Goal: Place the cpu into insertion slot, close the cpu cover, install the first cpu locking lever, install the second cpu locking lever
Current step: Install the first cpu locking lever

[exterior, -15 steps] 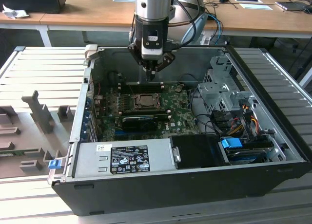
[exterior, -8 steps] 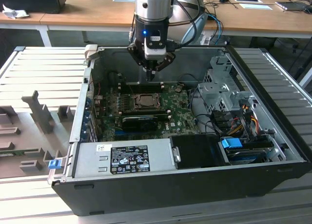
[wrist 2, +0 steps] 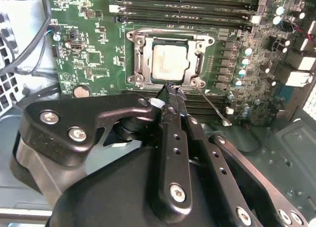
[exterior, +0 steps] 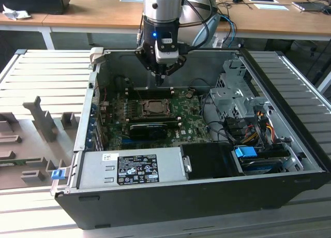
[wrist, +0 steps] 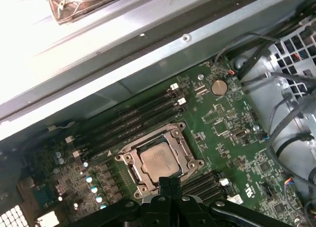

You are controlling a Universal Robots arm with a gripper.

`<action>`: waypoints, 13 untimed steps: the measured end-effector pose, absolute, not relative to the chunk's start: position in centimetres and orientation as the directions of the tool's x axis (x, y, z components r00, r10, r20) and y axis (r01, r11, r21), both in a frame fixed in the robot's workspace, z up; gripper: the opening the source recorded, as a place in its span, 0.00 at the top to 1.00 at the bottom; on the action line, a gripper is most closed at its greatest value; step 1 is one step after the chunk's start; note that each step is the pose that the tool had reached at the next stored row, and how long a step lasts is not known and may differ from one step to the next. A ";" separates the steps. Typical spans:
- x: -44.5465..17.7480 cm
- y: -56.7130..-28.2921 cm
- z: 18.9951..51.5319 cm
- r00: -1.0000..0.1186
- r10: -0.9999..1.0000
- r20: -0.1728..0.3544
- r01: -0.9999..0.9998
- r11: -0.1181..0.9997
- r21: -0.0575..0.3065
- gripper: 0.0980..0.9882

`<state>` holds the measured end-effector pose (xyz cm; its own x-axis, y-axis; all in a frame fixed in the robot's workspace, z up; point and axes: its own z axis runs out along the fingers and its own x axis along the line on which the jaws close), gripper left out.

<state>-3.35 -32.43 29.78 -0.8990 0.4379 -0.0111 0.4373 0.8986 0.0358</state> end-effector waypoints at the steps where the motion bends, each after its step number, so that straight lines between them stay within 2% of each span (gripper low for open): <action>1: -3.3 -32.4 29.8 -0.904 0.428 -0.011 0.428 0.903 0.036 0.99; 13: -3.3 -32.4 29.8 -0.947 0.320 -0.011 0.320 0.947 0.036 0.99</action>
